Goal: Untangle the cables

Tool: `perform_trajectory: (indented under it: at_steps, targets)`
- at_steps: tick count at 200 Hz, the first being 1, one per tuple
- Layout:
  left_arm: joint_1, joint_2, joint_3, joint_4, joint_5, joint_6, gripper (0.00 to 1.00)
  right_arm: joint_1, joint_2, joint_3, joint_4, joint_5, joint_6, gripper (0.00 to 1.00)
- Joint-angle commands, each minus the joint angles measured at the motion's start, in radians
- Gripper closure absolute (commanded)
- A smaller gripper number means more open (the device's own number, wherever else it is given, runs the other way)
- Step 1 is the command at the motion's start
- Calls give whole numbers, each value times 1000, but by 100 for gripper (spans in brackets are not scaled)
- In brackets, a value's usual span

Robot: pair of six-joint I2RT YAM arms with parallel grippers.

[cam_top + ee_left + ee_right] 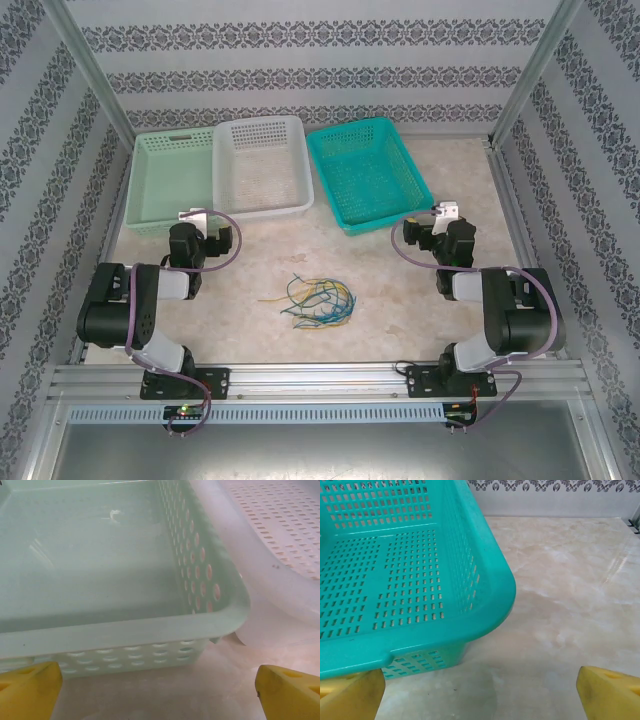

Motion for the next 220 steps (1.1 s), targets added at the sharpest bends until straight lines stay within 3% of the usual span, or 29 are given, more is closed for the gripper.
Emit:
perform_trajectory:
  at_steps: [1,184,196,220]
  targets:
    - [-8,-2,8,45,6,7,0,-1,2,10,35,-21,18,2]
    - [-6,-4,13,42,5,5,0,0,-11,23,4,9,29,3]
    - [-8,-39,56,-61,2,5,0,1,-48,40,-47,6,36,5]
    - [-7,-161,282,-562,-37,-96,0,14,-204,150,-435,-23,96,8]
